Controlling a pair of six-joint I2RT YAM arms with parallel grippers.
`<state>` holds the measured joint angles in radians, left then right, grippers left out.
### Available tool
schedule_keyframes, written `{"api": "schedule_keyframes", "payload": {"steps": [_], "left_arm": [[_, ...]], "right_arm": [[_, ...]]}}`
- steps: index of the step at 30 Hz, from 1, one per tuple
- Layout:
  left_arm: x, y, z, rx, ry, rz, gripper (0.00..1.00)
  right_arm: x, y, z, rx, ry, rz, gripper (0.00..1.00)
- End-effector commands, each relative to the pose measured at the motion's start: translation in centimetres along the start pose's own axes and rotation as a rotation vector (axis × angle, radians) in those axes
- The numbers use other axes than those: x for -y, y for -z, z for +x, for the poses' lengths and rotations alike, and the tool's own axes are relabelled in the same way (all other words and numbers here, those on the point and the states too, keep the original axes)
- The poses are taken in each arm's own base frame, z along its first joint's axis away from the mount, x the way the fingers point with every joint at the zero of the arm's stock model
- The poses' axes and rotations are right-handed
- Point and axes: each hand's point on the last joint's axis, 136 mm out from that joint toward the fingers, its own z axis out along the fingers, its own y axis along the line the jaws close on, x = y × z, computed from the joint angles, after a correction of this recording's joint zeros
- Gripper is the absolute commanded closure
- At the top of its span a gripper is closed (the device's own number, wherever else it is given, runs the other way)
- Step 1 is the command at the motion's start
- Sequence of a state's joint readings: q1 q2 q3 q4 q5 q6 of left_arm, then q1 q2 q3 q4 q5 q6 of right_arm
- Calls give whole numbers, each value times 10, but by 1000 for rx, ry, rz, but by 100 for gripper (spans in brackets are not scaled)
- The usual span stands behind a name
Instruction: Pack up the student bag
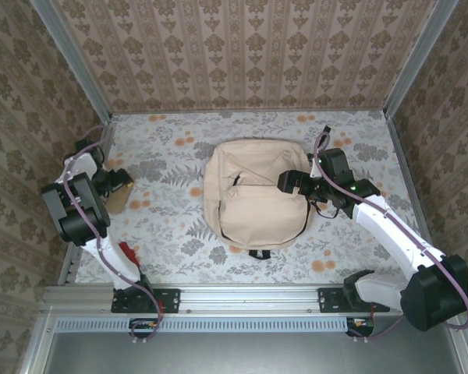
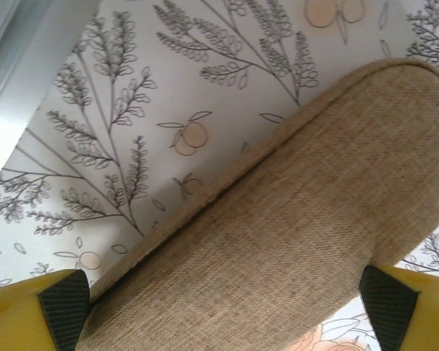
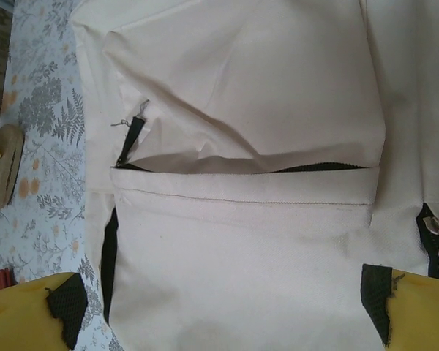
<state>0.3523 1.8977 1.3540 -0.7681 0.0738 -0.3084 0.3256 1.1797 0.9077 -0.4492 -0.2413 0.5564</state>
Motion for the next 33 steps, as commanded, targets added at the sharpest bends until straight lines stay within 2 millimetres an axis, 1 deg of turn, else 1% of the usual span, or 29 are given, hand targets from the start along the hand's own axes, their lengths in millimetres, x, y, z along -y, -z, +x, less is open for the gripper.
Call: {"api": "schedule_keyframes", "payload": {"steps": [1, 6, 8, 12, 15, 18, 23, 26, 28, 31, 33], "left_arm": [[17, -11, 13, -86, -57, 68, 0], [44, -12, 32, -109, -150, 115, 0], [50, -13, 36, -115, -185, 105, 0], [55, -12, 42, -111, -238, 74, 0], [64, -12, 49, -117, -290, 70, 0], [77, -9, 61, -135, -335, 77, 0], [99, 1, 88, -139, -380, 123, 0], [121, 11, 110, -139, -417, 214, 0], [133, 16, 124, -136, -459, 236, 0], [144, 17, 142, -149, -516, 227, 0], [147, 16, 151, -156, -565, 204, 0]], "right_arm": [[-5, 8, -5, 13, -1, 16, 1], [-8, 6, -3, 11, -3, 13, 1], [-10, 5, -2, 6, 0, 13, 0], [-11, 6, -1, 1, 10, 18, 0], [-10, 7, -1, 2, 12, 21, 0], [-9, 5, 1, -2, 11, 22, 0], [-10, 4, 1, -7, 11, 19, 1], [-10, 1, 2, -14, 13, 20, 0], [-12, -1, 2, -19, 13, 14, 0], [-13, -3, 3, -25, 13, 11, 0], [-13, -4, 4, -26, 14, 9, 1]]}}
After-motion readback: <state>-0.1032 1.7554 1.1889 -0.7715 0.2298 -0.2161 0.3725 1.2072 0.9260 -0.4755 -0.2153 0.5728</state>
